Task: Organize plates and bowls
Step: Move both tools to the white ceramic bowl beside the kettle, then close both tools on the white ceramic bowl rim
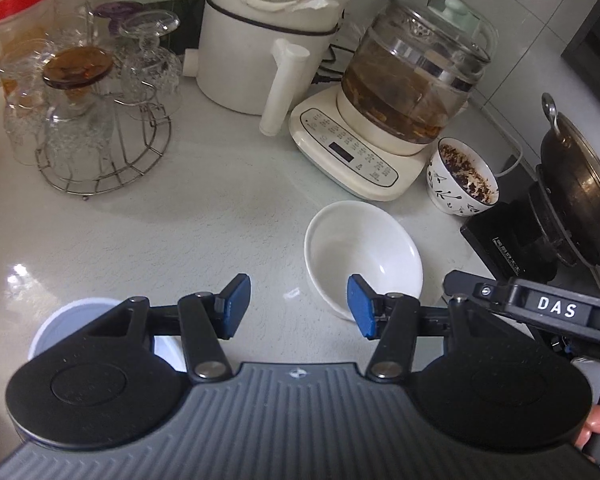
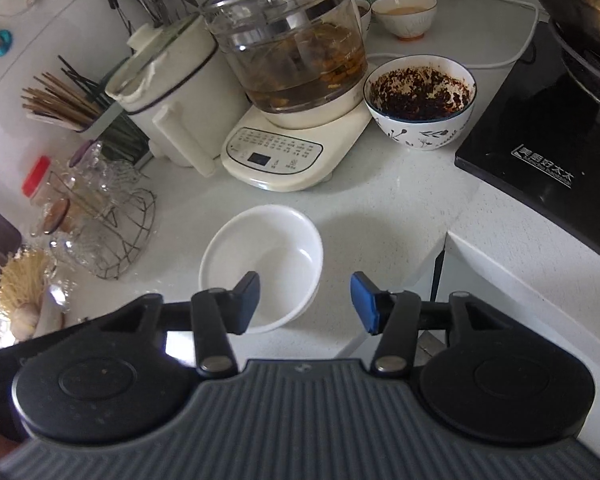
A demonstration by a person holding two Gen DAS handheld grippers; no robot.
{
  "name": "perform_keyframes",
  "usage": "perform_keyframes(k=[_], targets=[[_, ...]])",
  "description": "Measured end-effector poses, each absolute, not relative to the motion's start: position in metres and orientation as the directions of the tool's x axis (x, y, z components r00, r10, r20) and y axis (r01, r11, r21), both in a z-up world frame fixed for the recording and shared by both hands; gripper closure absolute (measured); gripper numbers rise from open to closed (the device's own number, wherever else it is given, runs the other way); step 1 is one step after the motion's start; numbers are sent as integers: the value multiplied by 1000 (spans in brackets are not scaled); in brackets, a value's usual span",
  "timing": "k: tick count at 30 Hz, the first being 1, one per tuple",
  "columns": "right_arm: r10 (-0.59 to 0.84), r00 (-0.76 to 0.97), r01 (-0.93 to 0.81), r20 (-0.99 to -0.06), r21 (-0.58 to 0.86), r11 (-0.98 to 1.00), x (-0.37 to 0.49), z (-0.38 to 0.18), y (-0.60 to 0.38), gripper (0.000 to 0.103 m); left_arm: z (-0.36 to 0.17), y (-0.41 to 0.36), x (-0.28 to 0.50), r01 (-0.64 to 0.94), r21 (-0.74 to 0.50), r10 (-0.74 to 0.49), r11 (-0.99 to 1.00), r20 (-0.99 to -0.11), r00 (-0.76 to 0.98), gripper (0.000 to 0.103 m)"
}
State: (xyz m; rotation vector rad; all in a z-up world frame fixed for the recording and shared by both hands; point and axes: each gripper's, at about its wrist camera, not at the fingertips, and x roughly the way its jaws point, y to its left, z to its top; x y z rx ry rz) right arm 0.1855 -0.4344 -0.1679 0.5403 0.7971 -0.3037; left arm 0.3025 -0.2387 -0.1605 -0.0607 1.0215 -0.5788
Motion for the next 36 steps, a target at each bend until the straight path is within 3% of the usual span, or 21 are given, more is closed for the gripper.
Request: perform_keyframes(k=[10, 27, 30, 31, 36], targets=[[-34, 604, 451, -797, 306, 838, 217, -188, -451, 53, -181, -264, 326, 426, -336, -493, 840, -800, 341, 46], [58, 535, 416, -843, 322, 851, 253, -210, -468, 83, -206, -292, 349, 394, -335, -465, 856, -833, 300, 84], [64, 524, 414, -849, 319, 853, 256, -213, -469, 85, -208, -295, 351, 398, -319, -450, 860, -843, 297, 90], [68, 521, 411, -851, 320, 854, 257, -214, -470, 91, -209, -295, 352, 396, -324, -452, 859, -842, 293, 90], [85, 522, 408, -848, 336, 849, 260, -216, -471, 93, -209, -294, 351, 402, -326, -457, 856, -841, 290, 95]])
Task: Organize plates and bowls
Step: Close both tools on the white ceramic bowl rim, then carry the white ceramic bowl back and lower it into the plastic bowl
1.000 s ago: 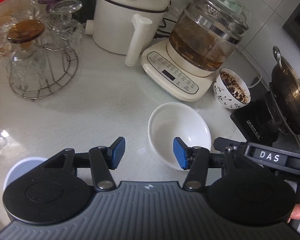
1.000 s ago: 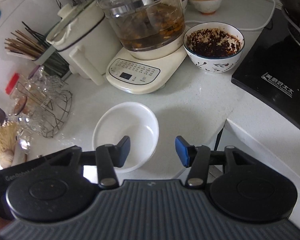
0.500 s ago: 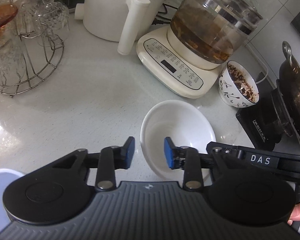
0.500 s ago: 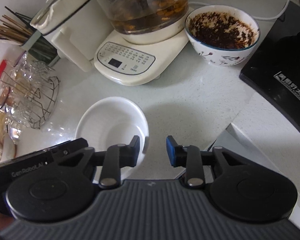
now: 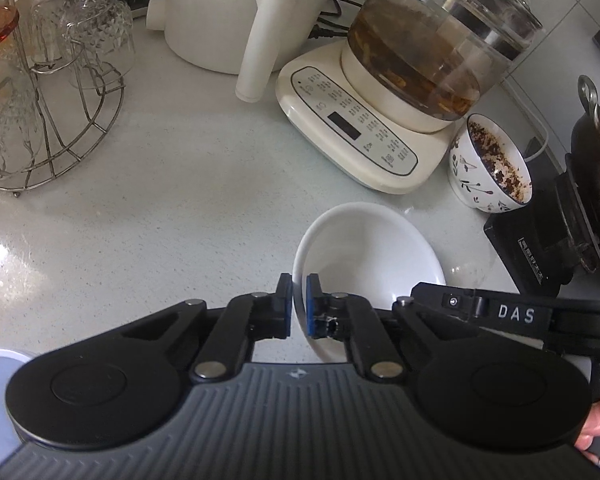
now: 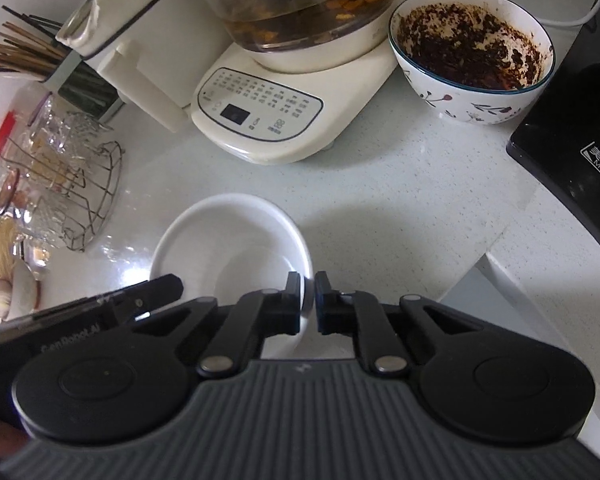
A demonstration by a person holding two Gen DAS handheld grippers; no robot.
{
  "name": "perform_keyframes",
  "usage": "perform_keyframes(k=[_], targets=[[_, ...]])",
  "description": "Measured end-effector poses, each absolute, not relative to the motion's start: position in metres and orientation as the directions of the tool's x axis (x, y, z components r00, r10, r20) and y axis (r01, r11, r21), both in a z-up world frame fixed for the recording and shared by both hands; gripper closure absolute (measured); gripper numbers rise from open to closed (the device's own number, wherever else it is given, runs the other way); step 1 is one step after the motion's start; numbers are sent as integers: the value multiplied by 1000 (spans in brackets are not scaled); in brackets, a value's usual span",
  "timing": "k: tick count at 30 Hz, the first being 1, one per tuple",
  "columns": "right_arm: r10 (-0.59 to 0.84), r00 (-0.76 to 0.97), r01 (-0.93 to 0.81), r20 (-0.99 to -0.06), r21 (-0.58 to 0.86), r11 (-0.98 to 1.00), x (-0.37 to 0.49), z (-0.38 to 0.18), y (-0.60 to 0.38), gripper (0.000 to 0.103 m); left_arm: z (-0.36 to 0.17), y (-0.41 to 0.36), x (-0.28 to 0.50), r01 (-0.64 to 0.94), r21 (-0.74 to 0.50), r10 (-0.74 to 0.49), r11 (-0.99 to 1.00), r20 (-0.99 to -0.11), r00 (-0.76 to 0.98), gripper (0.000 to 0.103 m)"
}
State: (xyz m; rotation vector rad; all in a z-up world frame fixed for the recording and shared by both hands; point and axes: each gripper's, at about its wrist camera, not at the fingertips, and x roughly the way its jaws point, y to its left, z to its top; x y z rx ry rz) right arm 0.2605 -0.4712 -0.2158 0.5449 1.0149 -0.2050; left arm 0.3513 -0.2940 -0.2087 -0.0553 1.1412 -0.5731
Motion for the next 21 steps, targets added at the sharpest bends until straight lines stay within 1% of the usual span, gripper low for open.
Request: perform_keyframes(k=[8, 21], targets=[[82, 543, 374, -836, 328, 868, 258, -204, -466, 93, -194, -288, 348, 380, -335, -466, 862, -819, 335, 96], [87, 639, 292, -765, 346, 892, 251, -164, -448, 93, -148, -260, 331, 378, -324, -477, 867, -759, 444, 96]])
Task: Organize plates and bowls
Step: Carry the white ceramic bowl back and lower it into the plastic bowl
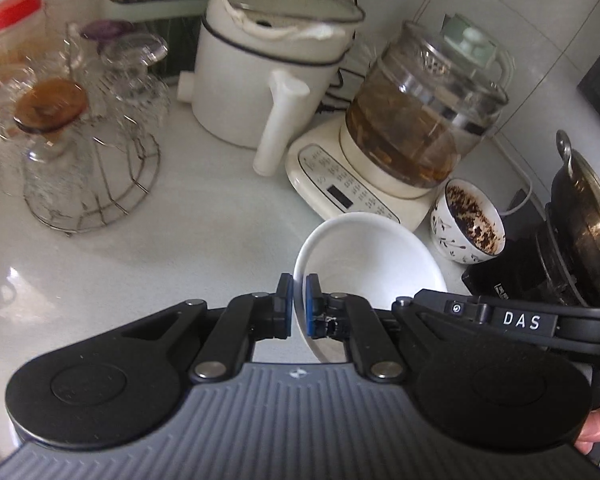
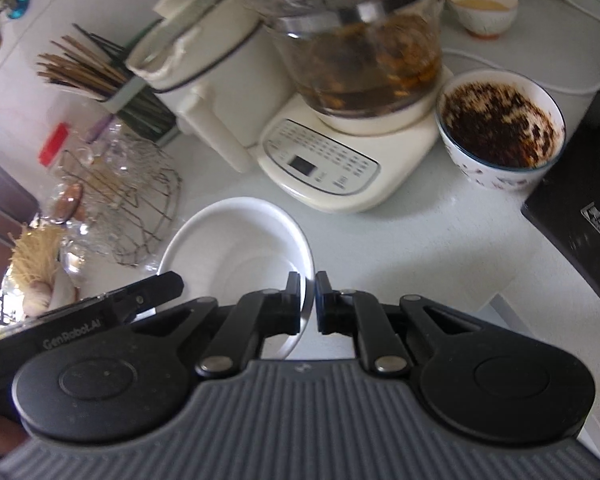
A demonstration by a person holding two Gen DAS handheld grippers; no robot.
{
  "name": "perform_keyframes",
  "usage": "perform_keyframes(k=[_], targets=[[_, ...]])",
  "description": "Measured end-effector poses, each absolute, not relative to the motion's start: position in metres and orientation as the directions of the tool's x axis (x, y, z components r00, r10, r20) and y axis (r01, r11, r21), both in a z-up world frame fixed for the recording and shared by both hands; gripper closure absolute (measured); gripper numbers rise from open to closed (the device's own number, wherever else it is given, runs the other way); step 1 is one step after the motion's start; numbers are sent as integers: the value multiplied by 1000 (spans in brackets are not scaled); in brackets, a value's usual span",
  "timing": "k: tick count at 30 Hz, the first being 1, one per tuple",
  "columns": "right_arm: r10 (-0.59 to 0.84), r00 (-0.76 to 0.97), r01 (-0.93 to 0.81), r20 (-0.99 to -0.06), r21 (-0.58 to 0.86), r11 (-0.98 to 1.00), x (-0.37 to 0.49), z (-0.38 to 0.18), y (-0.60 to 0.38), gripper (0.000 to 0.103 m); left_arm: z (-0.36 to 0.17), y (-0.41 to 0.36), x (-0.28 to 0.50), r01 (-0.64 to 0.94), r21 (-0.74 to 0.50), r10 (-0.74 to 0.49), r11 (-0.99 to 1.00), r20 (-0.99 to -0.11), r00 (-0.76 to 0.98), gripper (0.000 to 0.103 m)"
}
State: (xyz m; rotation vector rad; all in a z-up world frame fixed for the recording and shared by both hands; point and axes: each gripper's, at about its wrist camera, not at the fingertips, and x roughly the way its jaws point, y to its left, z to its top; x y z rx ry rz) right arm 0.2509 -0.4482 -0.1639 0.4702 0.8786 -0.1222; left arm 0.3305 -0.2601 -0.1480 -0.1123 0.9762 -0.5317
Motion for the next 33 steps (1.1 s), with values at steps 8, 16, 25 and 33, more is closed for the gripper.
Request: perform_keyframes(k=[8, 16, 25, 33], targets=[[118, 687, 221, -717, 361, 906, 243, -140, -421, 93, -125, -223, 308, 341, -327, -466, 881, -720, 515, 96], [146, 725, 144, -673, 355, 924, 226, -124, -386, 93, -100, -187, 281, 320, -307, -441, 896, -686, 578, 96], [178, 773, 88, -609, 381, 920, 197, -100, -351, 93, -65, -146, 245, 313, -284, -423, 906, -622, 659, 96], [216, 784, 15, -581, 366, 930, 180, -85, -310, 93, -43, -106, 219, 269, -249, -366, 930, -614, 699, 97]])
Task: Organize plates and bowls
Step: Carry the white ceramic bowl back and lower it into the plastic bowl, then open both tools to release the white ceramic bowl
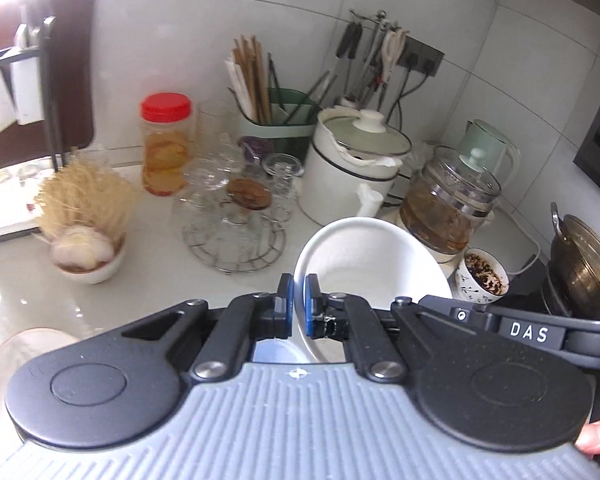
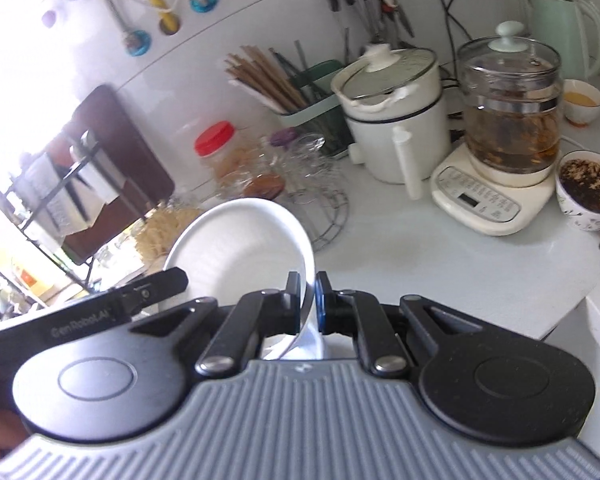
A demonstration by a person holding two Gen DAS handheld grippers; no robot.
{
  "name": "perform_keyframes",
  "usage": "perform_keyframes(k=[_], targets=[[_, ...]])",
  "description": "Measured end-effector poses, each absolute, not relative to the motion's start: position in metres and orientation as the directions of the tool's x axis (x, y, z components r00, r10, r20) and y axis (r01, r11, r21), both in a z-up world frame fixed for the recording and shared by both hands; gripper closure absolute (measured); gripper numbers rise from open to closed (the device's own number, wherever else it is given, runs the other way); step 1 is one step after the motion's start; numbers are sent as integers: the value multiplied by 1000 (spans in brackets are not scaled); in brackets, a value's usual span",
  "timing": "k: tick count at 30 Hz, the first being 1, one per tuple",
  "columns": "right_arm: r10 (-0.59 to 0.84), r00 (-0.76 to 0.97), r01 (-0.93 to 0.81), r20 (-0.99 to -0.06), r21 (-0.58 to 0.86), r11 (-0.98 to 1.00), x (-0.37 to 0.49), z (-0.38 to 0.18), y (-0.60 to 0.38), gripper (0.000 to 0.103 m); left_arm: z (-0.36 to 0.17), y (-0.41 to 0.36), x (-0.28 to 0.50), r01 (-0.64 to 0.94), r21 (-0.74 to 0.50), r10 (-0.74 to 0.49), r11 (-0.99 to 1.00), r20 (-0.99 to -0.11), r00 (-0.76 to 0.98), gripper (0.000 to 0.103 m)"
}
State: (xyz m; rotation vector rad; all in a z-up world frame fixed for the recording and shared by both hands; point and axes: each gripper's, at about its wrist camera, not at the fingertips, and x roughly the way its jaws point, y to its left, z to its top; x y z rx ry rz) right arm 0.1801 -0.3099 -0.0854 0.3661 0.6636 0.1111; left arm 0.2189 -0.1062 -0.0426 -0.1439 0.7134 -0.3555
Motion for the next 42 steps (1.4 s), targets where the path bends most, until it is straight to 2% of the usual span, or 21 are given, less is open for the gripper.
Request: perform_keyframes(k=[8, 16, 21, 31, 42], targets=[[248, 766, -3, -594, 381, 924, 187, -90, -286, 93, -48, -76, 218, 220, -263, -340, 940, -640, 689, 97], [227, 703, 13, -674, 331, 944, 212, -119, -266, 93, -95, -63, 242, 170, -281, -324, 945, -719, 615, 96], [186, 667, 58, -722, 299, 953, 222, -142, -255, 92, -136, -52, 263, 137, -347, -365, 928, -767, 528, 96], [154, 615, 112, -774, 280, 954, 230, -174, -253, 90, -170, -54, 272, 174, -317, -362, 932, -816, 451, 95], [167, 602, 129, -781, 301, 945, 234, -177, -253, 90, -173, -56, 280, 235, -295, -371, 926, -829, 418, 95]])
